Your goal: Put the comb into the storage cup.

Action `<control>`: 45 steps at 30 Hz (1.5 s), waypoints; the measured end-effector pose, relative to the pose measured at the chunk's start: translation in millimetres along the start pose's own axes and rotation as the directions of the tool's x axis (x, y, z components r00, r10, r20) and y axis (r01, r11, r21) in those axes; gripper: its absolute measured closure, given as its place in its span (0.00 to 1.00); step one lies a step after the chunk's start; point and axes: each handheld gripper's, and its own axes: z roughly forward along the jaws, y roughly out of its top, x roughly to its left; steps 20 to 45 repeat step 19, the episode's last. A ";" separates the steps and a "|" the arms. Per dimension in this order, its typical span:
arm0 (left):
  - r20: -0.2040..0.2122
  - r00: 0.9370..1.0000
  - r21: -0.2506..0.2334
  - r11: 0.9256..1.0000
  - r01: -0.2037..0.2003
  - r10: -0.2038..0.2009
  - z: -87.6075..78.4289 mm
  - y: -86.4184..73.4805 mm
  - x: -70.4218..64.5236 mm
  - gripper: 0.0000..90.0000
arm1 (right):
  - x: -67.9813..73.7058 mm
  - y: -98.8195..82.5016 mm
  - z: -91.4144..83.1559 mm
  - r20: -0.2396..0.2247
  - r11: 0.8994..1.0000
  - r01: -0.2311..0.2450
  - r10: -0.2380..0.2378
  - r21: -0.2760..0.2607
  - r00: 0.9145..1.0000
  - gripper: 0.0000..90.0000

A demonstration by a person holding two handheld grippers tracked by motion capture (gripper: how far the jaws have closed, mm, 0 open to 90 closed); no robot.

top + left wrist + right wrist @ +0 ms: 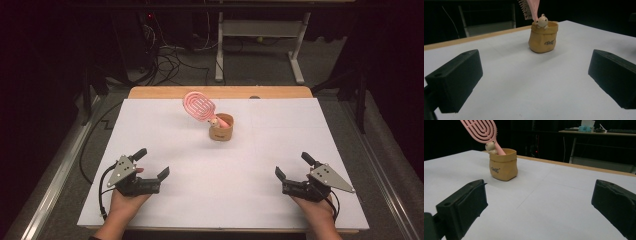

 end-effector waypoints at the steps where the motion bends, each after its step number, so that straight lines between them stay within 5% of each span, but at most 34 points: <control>1: -0.001 1.000 0.004 1.000 -0.007 0.007 -1.4 -0.9 0.0 0.00 | 0.5 0.2 -0.3 0.001 1.000 -0.003 0.003 -0.001 1.000 0.00; 13: -0.004 1.000 -0.031 0.999 0.012 -0.012 -4.9 -1.1 1.8 0.00 | -1.8 2.4 -7.2 0.022 1.000 -0.016 0.016 -0.013 1.000 0.00; 45: -0.007 1.000 -0.029 1.000 0.004 -0.004 -3.2 -0.5 -0.4 0.00 | -4.1 1.6 -8.8 0.018 1.000 -0.019 0.020 -0.015 1.000 0.00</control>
